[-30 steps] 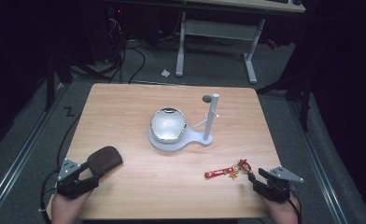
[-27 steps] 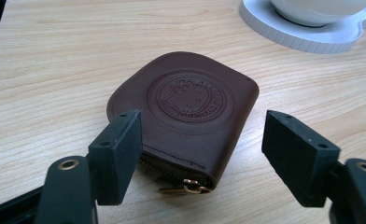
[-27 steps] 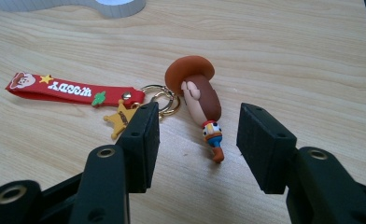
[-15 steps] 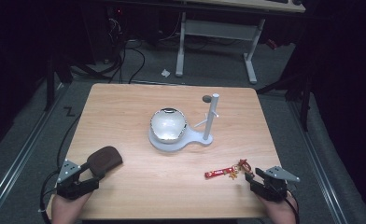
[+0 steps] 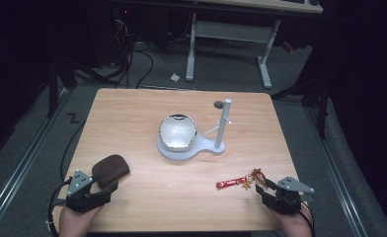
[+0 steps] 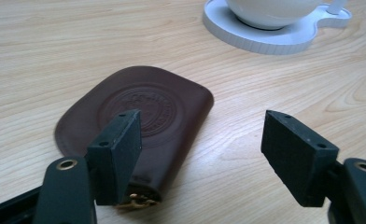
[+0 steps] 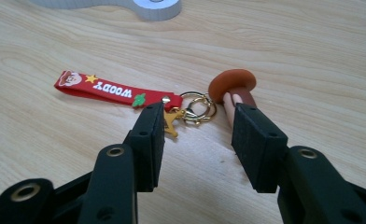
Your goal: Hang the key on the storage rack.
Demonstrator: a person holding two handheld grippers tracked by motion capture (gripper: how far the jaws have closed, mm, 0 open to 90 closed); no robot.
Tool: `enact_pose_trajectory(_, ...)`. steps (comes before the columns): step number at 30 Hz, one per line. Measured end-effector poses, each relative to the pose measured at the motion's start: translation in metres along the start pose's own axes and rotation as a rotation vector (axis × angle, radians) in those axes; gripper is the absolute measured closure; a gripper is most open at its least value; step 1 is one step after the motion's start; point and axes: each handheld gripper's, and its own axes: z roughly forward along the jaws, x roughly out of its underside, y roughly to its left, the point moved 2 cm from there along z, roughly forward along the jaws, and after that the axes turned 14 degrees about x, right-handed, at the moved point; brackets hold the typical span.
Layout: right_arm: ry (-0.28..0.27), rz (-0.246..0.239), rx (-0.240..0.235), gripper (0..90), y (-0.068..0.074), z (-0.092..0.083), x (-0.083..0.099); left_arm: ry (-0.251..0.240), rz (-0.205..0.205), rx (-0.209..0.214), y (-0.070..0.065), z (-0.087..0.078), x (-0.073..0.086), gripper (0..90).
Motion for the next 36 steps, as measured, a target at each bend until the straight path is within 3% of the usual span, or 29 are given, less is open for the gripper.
enact_pose_trajectory(8,0.052,-0.043,-0.028,55.8,0.007,0.006,-0.001,0.019,0.008,0.029,-0.006,0.009,0.000,29.3)
enact_pose_trajectory(21,0.182,-0.142,-0.028,55.3,0.011,0.013,-0.006,0.031,0.026,0.072,-0.007,0.013,0.003,30.7)
enact_pose_trajectory(29,0.254,-0.202,-0.038,53.8,0.015,0.017,-0.015,0.026,0.019,0.076,-0.005,0.013,0.004,31.0)
enact_pose_trajectory(36,0.304,-0.220,-0.045,53.3,0.017,0.019,-0.019,0.028,0.018,0.078,-0.003,0.012,0.005,31.0)
